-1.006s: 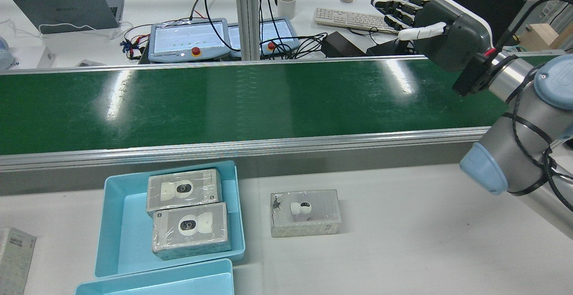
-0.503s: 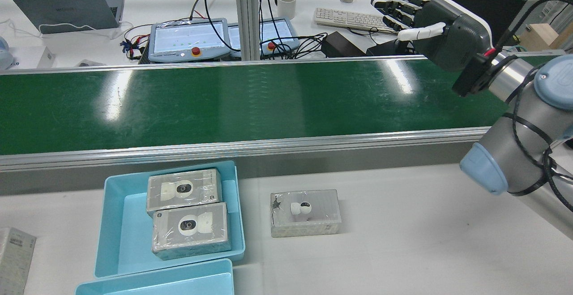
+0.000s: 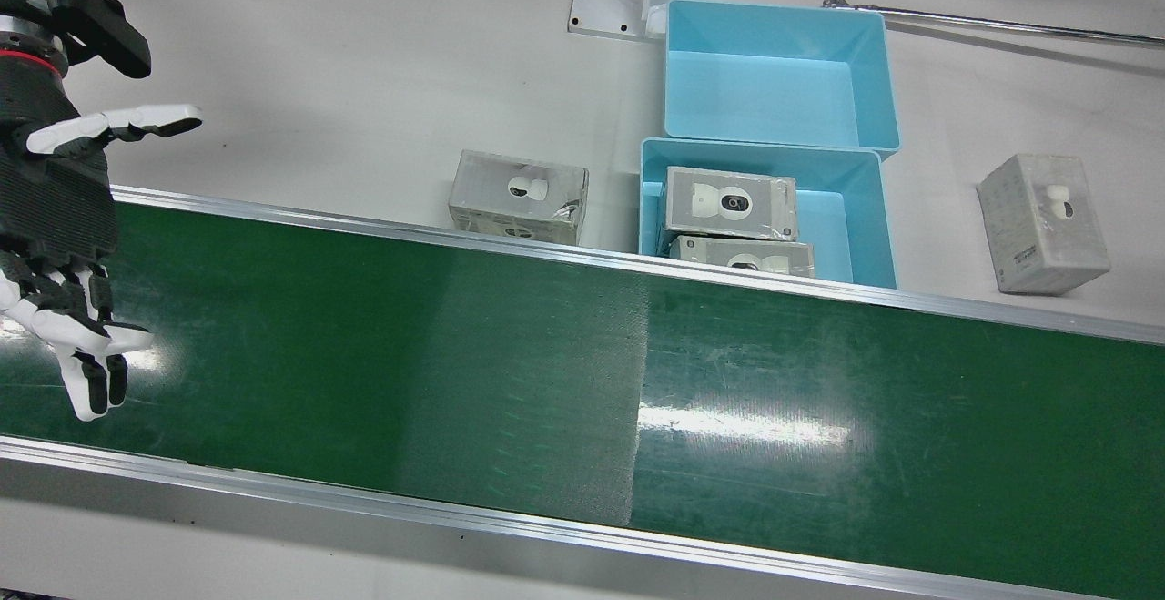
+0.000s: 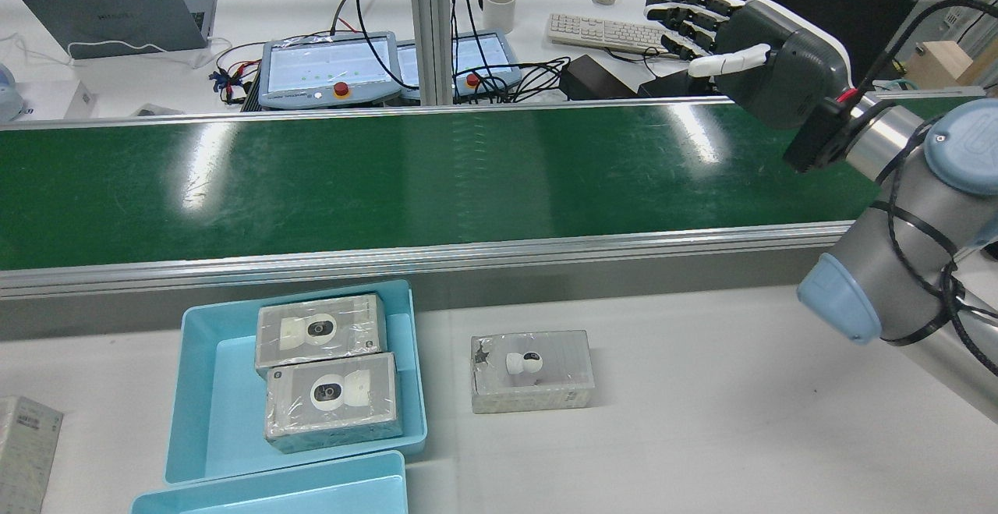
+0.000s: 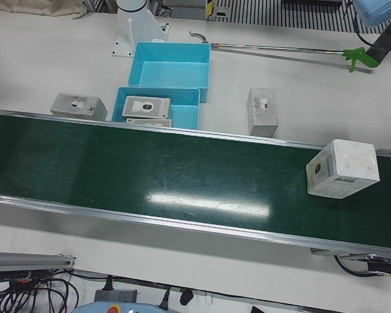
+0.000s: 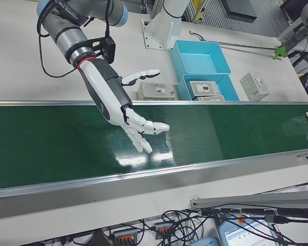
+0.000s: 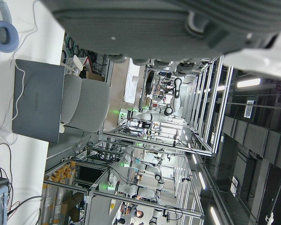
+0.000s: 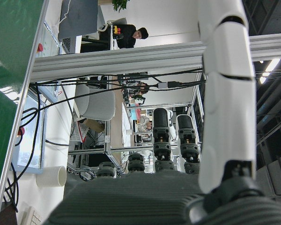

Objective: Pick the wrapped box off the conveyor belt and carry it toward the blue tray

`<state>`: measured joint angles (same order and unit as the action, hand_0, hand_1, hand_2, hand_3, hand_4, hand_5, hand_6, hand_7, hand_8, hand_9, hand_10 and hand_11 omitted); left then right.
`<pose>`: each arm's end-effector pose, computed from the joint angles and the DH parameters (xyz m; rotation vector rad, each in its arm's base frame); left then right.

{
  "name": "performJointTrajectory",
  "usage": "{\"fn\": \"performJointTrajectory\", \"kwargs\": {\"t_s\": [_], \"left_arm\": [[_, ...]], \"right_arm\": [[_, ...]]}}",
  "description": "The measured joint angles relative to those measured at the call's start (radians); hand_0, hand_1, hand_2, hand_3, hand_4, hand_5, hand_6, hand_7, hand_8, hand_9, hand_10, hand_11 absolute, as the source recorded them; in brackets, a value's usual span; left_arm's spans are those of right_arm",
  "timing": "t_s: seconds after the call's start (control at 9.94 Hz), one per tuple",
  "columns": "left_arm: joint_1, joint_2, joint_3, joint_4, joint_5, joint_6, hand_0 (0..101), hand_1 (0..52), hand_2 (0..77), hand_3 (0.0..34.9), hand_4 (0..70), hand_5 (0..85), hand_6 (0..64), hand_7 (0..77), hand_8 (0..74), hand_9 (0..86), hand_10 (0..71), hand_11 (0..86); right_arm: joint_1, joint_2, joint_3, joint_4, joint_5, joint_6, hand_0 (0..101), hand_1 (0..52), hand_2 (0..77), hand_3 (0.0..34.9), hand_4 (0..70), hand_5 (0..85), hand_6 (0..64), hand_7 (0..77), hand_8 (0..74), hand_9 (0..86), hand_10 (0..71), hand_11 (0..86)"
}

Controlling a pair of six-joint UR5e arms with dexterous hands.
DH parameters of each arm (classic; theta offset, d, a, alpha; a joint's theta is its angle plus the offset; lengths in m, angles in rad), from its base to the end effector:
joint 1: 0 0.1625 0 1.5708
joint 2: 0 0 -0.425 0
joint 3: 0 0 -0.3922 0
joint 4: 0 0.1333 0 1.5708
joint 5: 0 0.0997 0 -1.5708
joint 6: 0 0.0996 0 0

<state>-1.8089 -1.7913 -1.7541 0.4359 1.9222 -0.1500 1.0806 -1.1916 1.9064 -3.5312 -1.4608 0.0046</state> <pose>-0.2245 -0.5052 0.5258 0.2961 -2.1439 2.2298 -0.1454 -0.5789 0.3631 -0.4961 -2.3522 1.7062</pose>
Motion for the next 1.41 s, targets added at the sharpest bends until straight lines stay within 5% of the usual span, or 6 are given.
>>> {"fn": "performJointTrajectory", "kwargs": {"t_s": [1.41], "left_arm": [[0.000,0.000,0.000,0.000,0.000,0.000,0,0.0,1.1,0.0,0.0,1.1,0.0,0.5,0.5,0.0,0.5,0.0]], "right_arm": [[-0.004,-0.002,-0.001,-0.001,-0.003,0.001,50,16.4,12.5,7.8,17.5,16.9,9.3,26.2,1.6,7.6,1.6,3.3]]}}
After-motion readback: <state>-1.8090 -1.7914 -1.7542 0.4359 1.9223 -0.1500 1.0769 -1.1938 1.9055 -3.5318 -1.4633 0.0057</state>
